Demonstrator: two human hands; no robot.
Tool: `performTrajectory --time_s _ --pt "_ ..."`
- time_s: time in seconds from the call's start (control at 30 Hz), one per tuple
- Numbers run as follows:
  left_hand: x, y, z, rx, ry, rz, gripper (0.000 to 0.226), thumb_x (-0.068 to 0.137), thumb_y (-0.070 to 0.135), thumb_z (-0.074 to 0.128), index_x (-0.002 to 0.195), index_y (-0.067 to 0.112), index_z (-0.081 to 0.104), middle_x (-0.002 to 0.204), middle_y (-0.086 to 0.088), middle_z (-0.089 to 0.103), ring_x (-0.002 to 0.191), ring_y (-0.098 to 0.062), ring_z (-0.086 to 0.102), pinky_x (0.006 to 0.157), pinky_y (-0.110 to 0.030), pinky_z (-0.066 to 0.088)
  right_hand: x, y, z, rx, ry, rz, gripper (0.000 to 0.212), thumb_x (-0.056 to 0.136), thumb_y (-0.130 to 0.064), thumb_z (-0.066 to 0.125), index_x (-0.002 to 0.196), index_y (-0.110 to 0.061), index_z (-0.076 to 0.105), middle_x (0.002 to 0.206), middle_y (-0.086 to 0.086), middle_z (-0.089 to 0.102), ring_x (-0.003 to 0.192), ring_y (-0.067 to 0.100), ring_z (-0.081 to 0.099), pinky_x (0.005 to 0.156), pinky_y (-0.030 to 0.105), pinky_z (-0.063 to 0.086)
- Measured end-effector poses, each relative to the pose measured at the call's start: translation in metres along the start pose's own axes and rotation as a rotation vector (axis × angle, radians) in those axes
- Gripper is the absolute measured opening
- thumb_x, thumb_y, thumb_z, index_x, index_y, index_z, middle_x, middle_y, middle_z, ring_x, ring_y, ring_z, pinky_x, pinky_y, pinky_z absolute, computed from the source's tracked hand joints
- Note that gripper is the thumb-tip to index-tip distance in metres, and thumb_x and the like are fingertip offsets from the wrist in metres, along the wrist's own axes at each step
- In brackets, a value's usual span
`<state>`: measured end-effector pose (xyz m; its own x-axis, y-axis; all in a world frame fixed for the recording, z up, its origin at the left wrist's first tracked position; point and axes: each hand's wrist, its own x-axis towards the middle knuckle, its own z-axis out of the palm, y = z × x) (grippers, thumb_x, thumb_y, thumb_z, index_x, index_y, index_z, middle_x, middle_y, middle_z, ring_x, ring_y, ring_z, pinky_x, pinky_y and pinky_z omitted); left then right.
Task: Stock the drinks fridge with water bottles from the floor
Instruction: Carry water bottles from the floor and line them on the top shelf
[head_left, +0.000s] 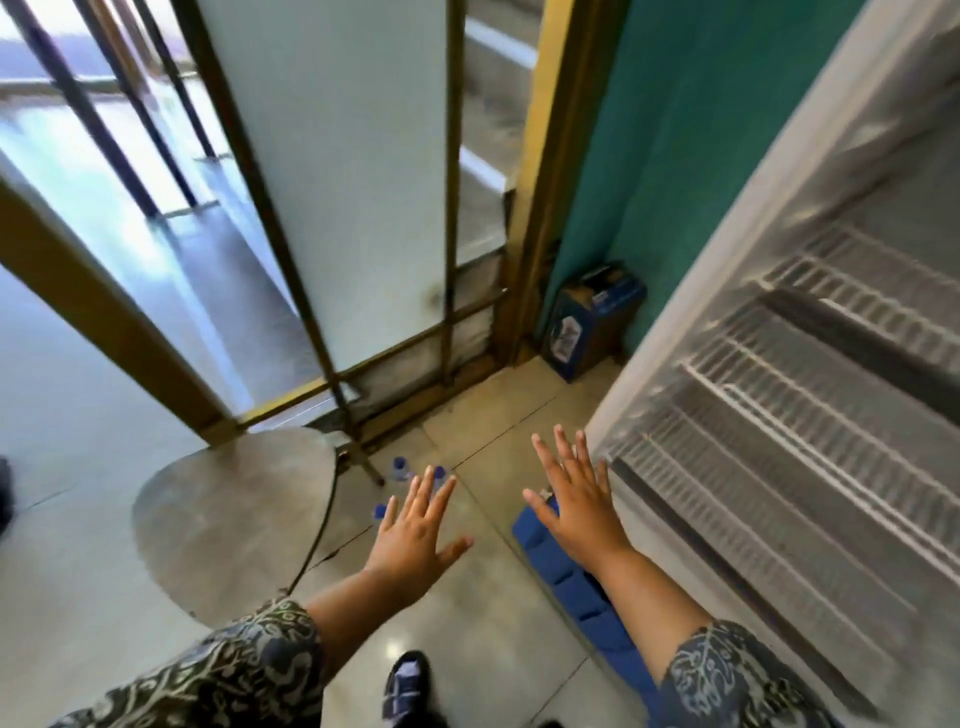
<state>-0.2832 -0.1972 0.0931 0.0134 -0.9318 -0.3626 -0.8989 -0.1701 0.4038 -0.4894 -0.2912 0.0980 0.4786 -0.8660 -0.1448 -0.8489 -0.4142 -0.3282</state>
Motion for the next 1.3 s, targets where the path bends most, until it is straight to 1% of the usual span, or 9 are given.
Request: performTrajectory --time_s 0.1,0.2,0.27,0.5,0.63,0.73,0.9,1.07,1.3 --pt "0.005 -0.041 0.007 -0.024 -0.062 -0.053 0.096 0.067 0.079 0.005 0.149 0.031 -0.01 0.152 0.002 -0.026 0.136 -0.013 -0.025 0.116 -0.036 -0.008 0.023 -0.016 0.042 0.04 -0.112 0.016 0.072 0.086 -0.065 0.018 0.144 -0.039 -0.014 0.156 -0.005 -0.02 0.14 0.016 -0.028 0.118 0.047 -0.007" --pt "0.029 -0.075 0.018 -0.057 -0.081 -0.147 0.079 0.089 0.062 0.029 0.15 0.028 -0.008 0.157 -0.003 -0.017 0.144 -0.018 -0.015 0.118 -0.036 -0.002 0.055 -0.023 0.082 0.087 -0.222 0.068 0.071 0.095 -0.051 0.037 0.148 -0.036 -0.009 0.158 -0.003 -0.014 0.143 0.018 -0.022 0.119 0.05 0.002" --pt "0.051 -0.093 0.032 -0.107 -0.07 -0.23 0.077 0.092 0.058 0.034 0.15 0.027 -0.006 0.158 -0.005 -0.014 0.146 -0.02 -0.009 0.118 -0.037 0.002 0.077 -0.024 0.104 0.131 -0.257 0.076 0.072 0.095 -0.049 0.04 0.149 -0.034 -0.006 0.159 -0.002 -0.009 0.145 0.019 -0.017 0.119 0.047 0.005" --pt "0.171 -0.172 0.133 -0.383 -0.043 -0.476 0.083 0.089 0.052 0.051 0.151 0.024 0.004 0.16 -0.005 0.0 0.147 -0.024 0.006 0.117 -0.04 0.017 0.196 0.022 0.242 0.241 -0.373 0.181 0.08 0.09 -0.043 0.054 0.151 -0.025 0.004 0.16 0.001 0.004 0.147 0.025 0.001 0.116 0.039 0.015" --pt "0.242 -0.232 0.213 -0.813 0.086 -0.756 0.088 0.085 0.033 0.066 0.15 0.019 0.008 0.154 -0.013 0.026 0.137 -0.029 0.035 0.108 -0.039 0.032 0.271 0.056 0.356 0.362 -0.287 0.301 0.089 0.082 -0.024 0.07 0.15 -0.02 0.012 0.158 0.007 0.016 0.145 0.023 0.016 0.115 0.034 0.023" --pt "0.284 -0.282 0.279 -1.037 0.185 -0.936 0.096 0.078 0.03 0.074 0.15 0.021 0.011 0.15 -0.016 0.032 0.133 -0.032 0.039 0.108 -0.046 0.036 0.307 0.075 0.444 0.474 -0.229 0.35 0.096 0.076 -0.018 0.076 0.15 -0.015 0.015 0.155 0.01 0.024 0.142 0.023 0.025 0.112 0.032 0.027" --pt "0.321 -0.336 0.36 -1.025 0.277 -0.854 0.101 0.064 0.028 0.085 0.146 0.028 0.026 0.144 -0.006 0.043 0.128 -0.022 0.046 0.108 -0.04 0.038 0.342 0.098 0.552 0.695 -0.225 0.339 0.088 0.072 -0.016 0.08 0.144 -0.017 0.029 0.143 0.005 0.042 0.13 0.019 0.042 0.098 0.018 0.031" --pt "0.34 -0.346 0.388 -0.978 0.447 -0.834 0.057 0.072 0.009 0.079 0.124 0.015 0.057 0.12 -0.005 0.059 0.108 -0.019 0.056 0.098 -0.03 0.045 0.356 0.099 0.581 0.784 -0.062 0.364 0.051 0.075 -0.002 0.075 0.119 -0.005 0.05 0.108 0.004 0.054 0.098 0.018 0.053 0.07 -0.006 0.033" --pt "0.299 -0.282 0.32 -0.998 0.435 -0.789 0.051 0.071 0.01 0.08 0.119 0.011 0.06 0.11 -0.007 0.06 0.095 -0.018 0.055 0.084 -0.025 0.043 0.303 0.08 0.484 0.8 -0.003 0.35 0.061 0.075 -0.018 0.077 0.128 -0.007 0.048 0.123 0.009 0.057 0.107 0.017 0.055 0.082 0.005 0.035"
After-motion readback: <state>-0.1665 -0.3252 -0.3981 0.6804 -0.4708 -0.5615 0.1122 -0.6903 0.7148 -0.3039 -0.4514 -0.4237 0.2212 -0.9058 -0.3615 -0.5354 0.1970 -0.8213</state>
